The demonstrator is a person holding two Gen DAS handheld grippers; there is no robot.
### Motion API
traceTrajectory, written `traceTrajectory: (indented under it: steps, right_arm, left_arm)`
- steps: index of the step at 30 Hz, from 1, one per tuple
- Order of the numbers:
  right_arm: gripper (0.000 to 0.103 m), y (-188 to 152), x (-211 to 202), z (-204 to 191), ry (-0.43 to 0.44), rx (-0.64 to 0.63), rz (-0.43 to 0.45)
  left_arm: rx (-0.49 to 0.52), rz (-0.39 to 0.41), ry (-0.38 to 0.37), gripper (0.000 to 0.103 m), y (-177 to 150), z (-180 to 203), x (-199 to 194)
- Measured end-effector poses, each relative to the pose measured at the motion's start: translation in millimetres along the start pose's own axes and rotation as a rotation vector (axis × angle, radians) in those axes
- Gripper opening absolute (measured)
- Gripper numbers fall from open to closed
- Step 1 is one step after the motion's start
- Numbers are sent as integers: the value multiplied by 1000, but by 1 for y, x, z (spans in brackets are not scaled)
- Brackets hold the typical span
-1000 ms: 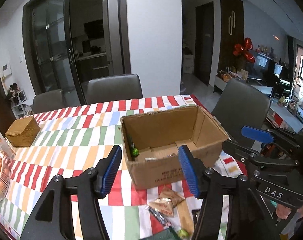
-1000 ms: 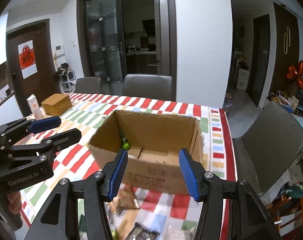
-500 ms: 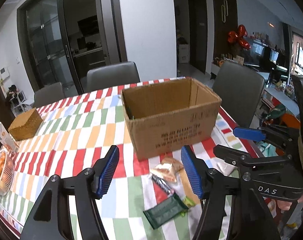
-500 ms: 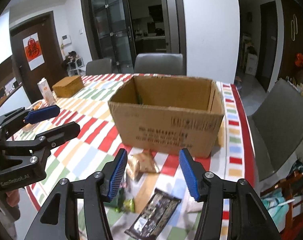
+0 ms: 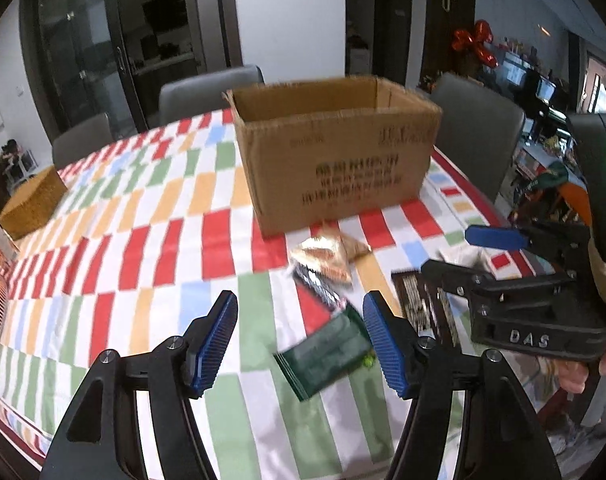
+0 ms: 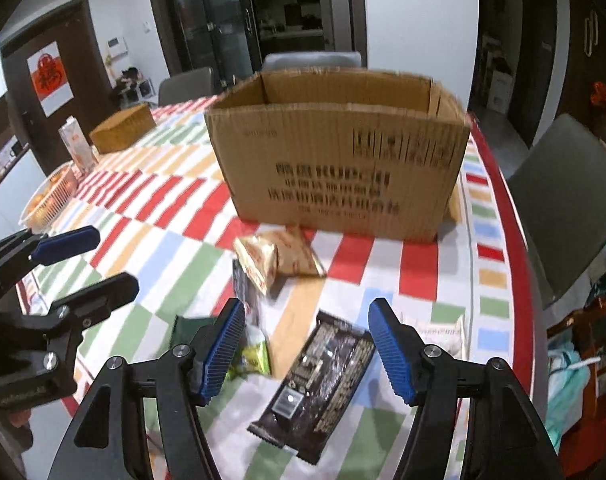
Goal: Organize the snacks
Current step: 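Move both open grippers back over the remaining snacks on the table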
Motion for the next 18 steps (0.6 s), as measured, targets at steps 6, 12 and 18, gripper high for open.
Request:
traceTrajectory:
  steps: [6, 12, 18]
  right_arm:
    - [65, -21, 21, 6, -14, 34, -74]
    - [65, -38, 38, 12, -24, 78, -134]
    - [65, -48, 52, 14, -23, 103, -180]
  left_arm:
    - [28, -88, -34, 64, -23, 6, 29]
    - [67, -164, -50, 64, -39, 10, 56]
    - [95, -221, -72, 65, -51, 12, 76]
Point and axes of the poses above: each gripper's, at about its wrist camera, not at the fingertips, and x roughly the way its jaws point, z to its right, y to its top, the point moved 10 cm from there along x, roughly the way its jaws point, and after that the axes turned 10 degrees about -z, right-handed, at the moved point
